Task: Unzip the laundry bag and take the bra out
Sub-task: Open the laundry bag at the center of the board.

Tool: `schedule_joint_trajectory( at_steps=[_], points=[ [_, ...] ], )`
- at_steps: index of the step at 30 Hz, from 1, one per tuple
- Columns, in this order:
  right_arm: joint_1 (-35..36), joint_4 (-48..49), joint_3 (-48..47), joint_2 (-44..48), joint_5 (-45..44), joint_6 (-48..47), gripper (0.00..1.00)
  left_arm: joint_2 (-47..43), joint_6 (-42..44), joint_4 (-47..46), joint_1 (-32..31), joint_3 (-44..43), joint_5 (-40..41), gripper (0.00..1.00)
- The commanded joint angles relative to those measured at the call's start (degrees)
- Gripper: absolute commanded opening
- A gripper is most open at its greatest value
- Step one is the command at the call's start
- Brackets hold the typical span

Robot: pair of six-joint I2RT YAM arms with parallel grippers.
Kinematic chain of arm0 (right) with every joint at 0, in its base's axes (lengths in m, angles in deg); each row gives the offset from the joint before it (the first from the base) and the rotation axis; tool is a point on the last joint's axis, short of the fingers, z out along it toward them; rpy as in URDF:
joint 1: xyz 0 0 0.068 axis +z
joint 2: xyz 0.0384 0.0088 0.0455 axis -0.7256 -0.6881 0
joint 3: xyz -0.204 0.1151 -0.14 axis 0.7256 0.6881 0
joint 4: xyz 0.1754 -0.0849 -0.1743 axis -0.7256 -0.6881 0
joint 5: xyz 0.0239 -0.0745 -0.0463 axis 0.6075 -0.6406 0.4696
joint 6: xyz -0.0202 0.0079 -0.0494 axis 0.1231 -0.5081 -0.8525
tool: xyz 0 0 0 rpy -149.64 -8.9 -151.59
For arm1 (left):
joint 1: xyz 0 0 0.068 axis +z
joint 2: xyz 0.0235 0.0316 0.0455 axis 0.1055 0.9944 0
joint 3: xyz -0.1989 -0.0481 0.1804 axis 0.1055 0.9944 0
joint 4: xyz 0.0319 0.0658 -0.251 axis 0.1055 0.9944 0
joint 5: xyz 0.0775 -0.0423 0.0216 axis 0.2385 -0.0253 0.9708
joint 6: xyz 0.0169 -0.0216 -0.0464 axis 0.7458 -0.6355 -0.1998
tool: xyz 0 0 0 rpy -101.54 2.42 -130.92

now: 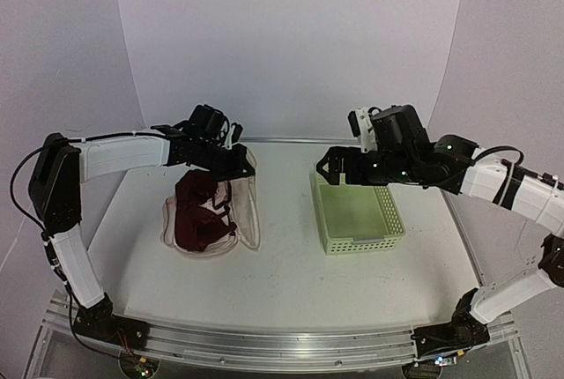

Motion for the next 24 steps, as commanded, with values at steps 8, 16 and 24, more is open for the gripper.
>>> schedule_joint_trajectory(
  at_steps=[8,16,24],
  points=[
    [-0.44,10.63,9.71,13.38,0.05,2.27,0.98,14.01,-1.59,-0.84,-6.02,-12.37,-2.74,0.0],
    [-0.4,10.4,11.18,16.94,1.93,0.71,0.98,20.24,-3.78,0.04,-10.26,-17.71,-3.49,0.0],
    [-0.42,9.91,11.21,16.93,2.69,0.55,0.98,24.89,-5.37,0.07,-11.84,-21.08,-4.04,0.0]
  ],
)
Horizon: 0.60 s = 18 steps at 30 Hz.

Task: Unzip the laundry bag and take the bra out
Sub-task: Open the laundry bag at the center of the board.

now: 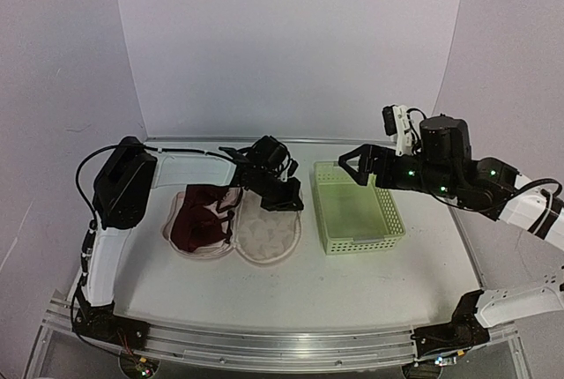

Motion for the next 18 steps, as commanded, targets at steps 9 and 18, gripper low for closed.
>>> schedule_joint_trajectory(
  at_steps=[9,18],
  points=[
    [-0.16,1.14,-0.42,-0.5,0.54,-0.48,0.98,3.74,-2.27,-0.6,-0.38,-6.94,-0.03,0.11],
    [-0.18,1.06,-1.35,-3.05,2.83,-0.93,0.98,-1.17,-0.39,0.61,-0.15,-6.85,0.64,0.42]
  ],
)
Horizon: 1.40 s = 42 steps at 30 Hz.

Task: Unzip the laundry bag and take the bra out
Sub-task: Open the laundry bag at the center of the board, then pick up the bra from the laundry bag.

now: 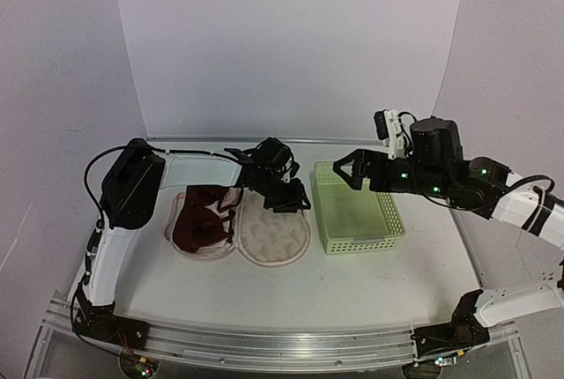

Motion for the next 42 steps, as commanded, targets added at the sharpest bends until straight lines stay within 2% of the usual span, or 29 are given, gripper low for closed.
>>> schedule_joint_trajectory(
  at_steps=[1,7,17,27,32,37,42],
  points=[
    [-0.17,1.28,-1.72,-1.61,2.02,-0.61,0.98,-6.41,1.56,0.03,0.23,-2.69,0.66,0.44],
    [-0.16,1.78,-3.54,-4.73,5.43,-1.61,0.98,-13.11,3.07,3.17,2.04,-1.5,2.73,0.52],
    [0.94,4.55,-7.13,-12.82,11.58,-1.08,0.96,-28.66,7.28,11.39,8.77,4.59,9.41,0.65],
    [3.81,4.67,-12.59,-20.7,13.3,-0.48,0.96,-43.12,9.57,16.02,18.18,17.42,10.68,0.76],
    [4.06,4.66,-13.44,-22.43,13.75,-0.48,0.96,-50.01,8.53,16.43,22.51,27.91,9.74,0.8],
    [4.19,4.57,-13.75,-23.32,14.39,-0.74,0.96,-53.16,8.8,15.87,27.0,36.37,7.25,0.83],
    [4.2,4.57,-13.96,-23.61,15.08,-0.9,0.96,-53.77,9.48,9.57,31.9,44.15,1.22,0.83]
  ],
)
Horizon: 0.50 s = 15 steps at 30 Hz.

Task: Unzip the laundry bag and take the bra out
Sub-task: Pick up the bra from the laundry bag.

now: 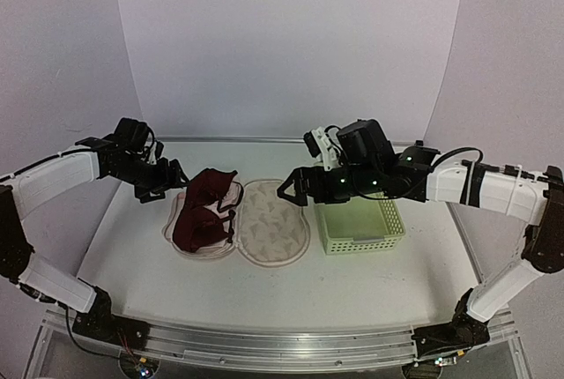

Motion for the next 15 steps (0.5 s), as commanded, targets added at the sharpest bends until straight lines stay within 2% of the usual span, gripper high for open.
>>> schedule_joint_trajectory(
  at_steps=[1,8,15],
  points=[
    [0.37,2.49,-3.0,-0.16,1.07,-0.29,0.96,-1.39,1.36,-7.06,3.93,5.81,-6.61,0.83],
    [0.37,2.4,-2.36,0.46,1.34,-0.33,0.96,3.19,1.95,-16.66,6.61,10.74,-12.7,0.83],
    [0.37,2.36,-0.98,2.04,0.67,-0.14,0.96,11.46,3.33,-19.83,8.31,9.16,-14.59,0.82]
  ],
)
